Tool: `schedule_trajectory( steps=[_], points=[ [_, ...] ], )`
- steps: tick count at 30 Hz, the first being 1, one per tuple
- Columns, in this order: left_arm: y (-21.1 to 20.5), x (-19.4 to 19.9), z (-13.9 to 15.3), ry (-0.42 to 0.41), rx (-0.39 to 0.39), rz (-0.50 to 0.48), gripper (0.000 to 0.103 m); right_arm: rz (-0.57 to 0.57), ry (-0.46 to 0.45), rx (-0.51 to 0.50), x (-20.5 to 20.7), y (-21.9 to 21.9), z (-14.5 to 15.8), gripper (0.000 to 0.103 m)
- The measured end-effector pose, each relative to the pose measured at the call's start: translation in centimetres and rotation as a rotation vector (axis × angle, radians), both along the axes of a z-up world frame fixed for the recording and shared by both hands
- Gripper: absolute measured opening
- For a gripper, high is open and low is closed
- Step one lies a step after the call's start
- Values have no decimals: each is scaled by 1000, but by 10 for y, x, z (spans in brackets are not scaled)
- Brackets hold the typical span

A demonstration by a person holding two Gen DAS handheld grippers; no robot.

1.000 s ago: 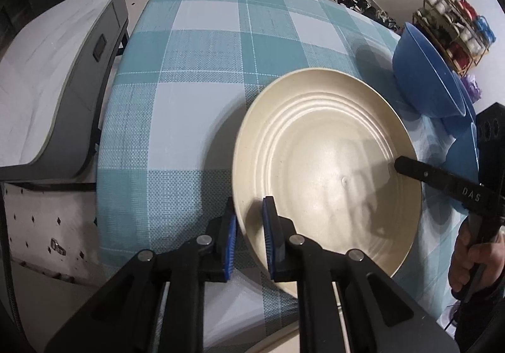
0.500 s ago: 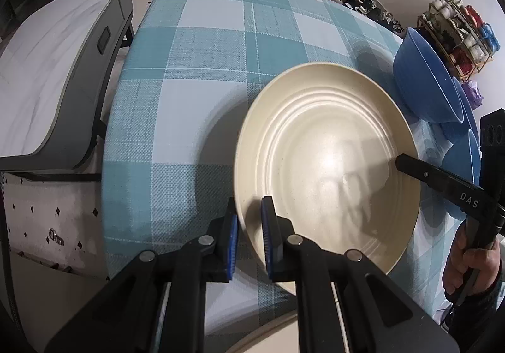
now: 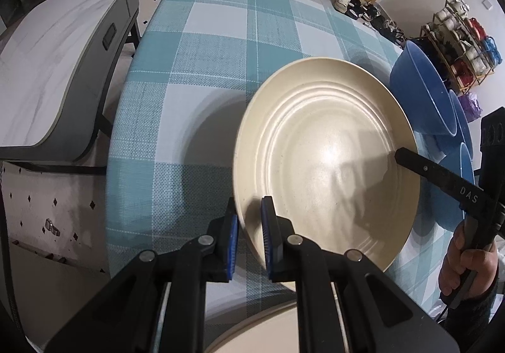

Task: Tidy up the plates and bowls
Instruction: 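Carry the tilted cream plate with both grippers over the set-down cream plate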

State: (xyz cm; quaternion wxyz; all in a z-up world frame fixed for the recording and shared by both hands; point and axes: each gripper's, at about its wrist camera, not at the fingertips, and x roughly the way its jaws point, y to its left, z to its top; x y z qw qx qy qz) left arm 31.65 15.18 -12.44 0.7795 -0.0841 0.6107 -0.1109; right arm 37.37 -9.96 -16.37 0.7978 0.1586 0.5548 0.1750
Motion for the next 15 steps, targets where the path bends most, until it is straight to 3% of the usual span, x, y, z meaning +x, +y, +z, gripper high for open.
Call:
schedule_trajectory(
  steps=[15],
  points=[
    [9,-14,31,-19,-18,22,11,24,-48,12,-14,1,37,7]
  ],
)
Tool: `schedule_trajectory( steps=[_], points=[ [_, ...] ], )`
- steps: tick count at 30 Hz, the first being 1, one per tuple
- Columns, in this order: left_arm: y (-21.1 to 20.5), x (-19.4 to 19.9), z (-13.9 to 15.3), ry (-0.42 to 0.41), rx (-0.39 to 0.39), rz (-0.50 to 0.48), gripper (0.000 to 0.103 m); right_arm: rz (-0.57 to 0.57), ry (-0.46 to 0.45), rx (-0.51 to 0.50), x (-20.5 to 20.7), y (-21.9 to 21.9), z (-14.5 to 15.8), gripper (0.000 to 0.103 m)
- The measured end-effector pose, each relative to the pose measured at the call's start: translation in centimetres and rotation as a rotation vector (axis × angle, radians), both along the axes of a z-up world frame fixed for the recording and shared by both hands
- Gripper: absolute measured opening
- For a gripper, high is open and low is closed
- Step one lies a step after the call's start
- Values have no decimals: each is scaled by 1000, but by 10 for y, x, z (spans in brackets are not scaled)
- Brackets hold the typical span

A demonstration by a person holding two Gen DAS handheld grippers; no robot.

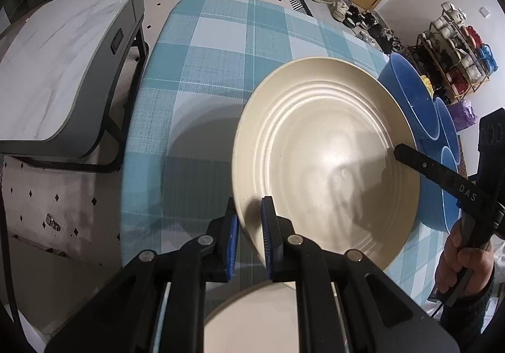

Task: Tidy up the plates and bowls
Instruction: 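Carry the tilted cream plate with both grippers over the set-down cream plate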

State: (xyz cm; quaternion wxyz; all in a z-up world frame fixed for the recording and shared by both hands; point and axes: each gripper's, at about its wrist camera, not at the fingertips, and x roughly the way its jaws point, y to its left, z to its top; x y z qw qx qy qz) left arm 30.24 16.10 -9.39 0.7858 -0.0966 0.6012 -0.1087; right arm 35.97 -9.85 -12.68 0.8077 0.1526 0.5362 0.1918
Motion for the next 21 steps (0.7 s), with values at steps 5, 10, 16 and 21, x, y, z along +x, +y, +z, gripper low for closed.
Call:
schedule_trajectory(
  steps=[5,10,16,21],
  points=[
    [6,-14,10,-3,-19,15,11,2,-16,23,-14,3,15,7],
    [9,-32,18,-15,-12,21,11,15,-38,33,-30,7,29,7],
    [15,-57,24,-29,5,37,11,39,-45,40,-53,14,35,7],
    [18,-77,23,-28,-4,47,12,54,-51,52,-69,19,37,7]
  ],
)
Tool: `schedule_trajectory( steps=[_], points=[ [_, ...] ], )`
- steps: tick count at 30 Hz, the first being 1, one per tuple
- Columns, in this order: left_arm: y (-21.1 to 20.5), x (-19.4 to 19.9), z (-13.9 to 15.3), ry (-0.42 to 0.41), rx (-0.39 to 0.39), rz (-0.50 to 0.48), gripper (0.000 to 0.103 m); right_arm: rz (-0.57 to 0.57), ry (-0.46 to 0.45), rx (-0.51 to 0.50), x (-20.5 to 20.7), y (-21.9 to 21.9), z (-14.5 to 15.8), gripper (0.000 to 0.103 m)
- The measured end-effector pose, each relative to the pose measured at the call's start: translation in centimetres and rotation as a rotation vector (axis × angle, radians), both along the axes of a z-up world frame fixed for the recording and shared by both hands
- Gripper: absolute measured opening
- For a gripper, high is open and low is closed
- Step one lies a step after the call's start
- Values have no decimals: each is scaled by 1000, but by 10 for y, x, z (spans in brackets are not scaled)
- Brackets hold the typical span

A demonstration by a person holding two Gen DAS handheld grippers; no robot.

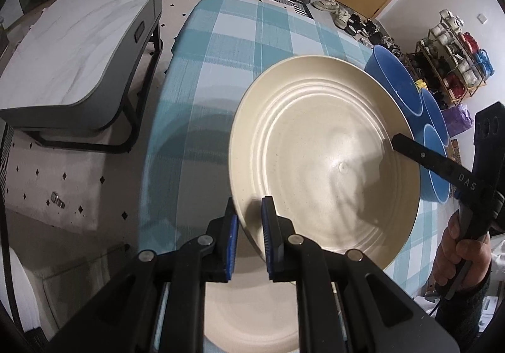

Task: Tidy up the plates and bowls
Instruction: 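Carry the tilted cream plate with both grippers over the set-down cream plate, then lower the cream plate flat onto the other cream plate with both grippers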

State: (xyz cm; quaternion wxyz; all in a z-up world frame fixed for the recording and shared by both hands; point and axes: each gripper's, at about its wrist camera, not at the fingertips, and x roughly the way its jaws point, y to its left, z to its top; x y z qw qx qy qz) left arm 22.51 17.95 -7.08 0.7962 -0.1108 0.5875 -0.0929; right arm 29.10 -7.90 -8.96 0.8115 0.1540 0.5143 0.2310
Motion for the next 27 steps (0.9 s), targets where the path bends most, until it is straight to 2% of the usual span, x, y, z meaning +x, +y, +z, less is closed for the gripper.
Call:
schedule_trajectory(
  steps=[7,13,21,27],
  points=[
    [6,-30,6,-30,3,20,12,13,-25,28,-34,5,8,7],
    [8,-60,-4,-30,10,24,13,14,-37,47,-62,8,6,7],
    [12,-87,-20,-31,55,30,15,32,-29,44,-91,19,-11,7],
    [16,-98,-35,-4,51,32,15,40,-13,50,-107,22,-22,7]
  ],
)
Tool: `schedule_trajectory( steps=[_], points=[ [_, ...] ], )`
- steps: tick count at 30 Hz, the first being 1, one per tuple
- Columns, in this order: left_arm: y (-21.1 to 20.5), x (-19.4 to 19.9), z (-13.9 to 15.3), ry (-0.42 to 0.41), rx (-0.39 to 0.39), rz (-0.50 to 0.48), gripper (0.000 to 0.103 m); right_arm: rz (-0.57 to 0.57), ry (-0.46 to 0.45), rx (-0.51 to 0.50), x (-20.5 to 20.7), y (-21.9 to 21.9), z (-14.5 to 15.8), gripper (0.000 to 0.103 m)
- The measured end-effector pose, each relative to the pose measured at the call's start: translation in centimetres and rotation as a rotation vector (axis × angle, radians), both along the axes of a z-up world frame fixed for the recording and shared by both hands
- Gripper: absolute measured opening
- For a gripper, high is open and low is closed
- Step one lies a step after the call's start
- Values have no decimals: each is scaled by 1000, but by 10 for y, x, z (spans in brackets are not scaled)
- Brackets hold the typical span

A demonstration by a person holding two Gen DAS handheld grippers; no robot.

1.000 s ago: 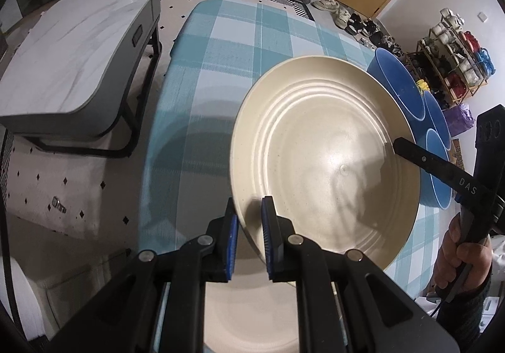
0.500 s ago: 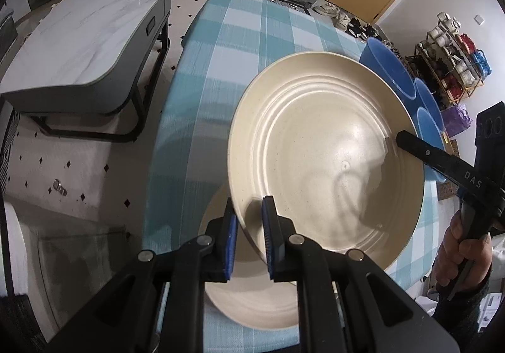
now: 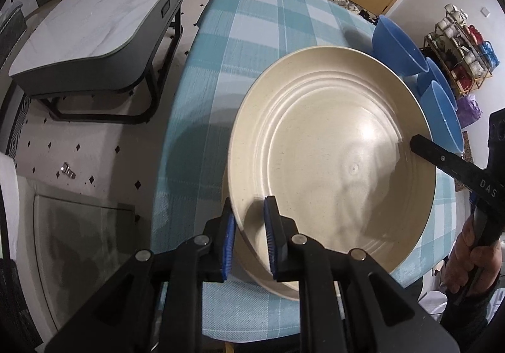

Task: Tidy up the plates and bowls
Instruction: 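Lower the cream plate flat onto the other cream plate with both grippers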

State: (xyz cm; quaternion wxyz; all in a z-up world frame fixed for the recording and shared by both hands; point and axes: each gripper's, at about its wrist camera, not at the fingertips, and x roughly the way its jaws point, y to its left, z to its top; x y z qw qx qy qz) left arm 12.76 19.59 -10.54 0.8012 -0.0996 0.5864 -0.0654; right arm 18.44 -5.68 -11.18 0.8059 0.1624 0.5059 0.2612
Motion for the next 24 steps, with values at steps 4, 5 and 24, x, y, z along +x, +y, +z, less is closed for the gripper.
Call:
schedule_trajectory(
  steps=[4,5,24],
  points=[
    [-2,-5,-1,-10,11,-7,15,-1,-18,-22,-8,2,-2,7],
    [-3,-6,-1,-11,16,-8,15,-3,-19,-22,-9,2,-2,7],
    [-22,-20,-1,-63,226,-63,18,3,16,8,-20,-1,-26,7]
  ],
)
